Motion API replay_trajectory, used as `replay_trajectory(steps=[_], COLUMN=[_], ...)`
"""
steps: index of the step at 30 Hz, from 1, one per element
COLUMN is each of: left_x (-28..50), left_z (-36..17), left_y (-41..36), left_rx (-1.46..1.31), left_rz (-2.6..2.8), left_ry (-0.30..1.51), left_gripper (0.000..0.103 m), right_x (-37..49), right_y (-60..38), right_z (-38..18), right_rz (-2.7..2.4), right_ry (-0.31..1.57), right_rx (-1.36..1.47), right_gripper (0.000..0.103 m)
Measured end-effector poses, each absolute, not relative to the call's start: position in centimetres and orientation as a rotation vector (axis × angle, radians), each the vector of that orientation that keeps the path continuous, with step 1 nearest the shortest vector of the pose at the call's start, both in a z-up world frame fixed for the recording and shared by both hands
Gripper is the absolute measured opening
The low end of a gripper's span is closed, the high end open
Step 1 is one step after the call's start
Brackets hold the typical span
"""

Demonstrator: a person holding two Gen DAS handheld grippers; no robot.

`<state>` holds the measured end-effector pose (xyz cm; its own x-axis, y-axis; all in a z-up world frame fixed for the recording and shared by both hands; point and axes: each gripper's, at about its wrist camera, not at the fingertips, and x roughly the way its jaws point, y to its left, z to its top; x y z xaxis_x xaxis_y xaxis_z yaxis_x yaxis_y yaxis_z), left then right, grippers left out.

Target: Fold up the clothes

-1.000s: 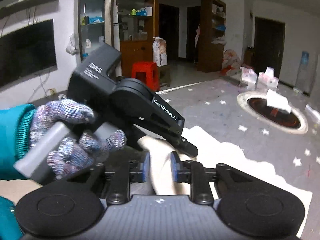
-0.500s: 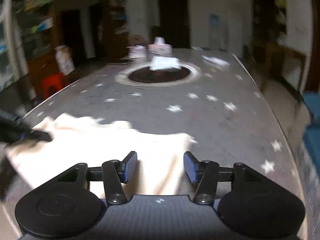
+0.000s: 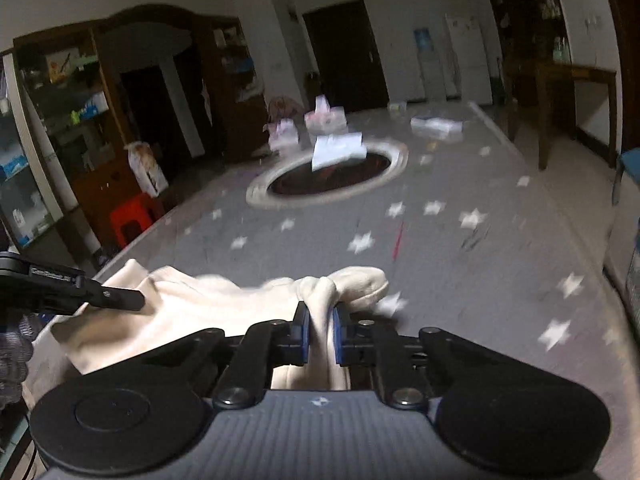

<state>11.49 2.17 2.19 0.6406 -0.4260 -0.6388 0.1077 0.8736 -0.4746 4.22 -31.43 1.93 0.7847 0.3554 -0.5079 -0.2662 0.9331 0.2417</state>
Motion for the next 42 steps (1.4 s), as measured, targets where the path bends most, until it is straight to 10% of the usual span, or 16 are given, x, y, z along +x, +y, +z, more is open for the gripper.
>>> replay_trajectory(steps=[34,42], left_x=[22.4,21.9], left_z=[0.6,0.0], left_y=[-13.7,-13.6], left_rx=[-0.228,-0.175], left_rz=[-0.416,-0.373], left_ry=[0.88,0.886], left_gripper=[0.016,0.033], right_x=[12.9,12.7], right_y=[-42.0,-42.3], right_z=[1.8,1.2], right_rz=[0.049,0.025], right_ry=[0.58,0.613], right_rx=[0.047,0.047], right_gripper=[0.01,0.019])
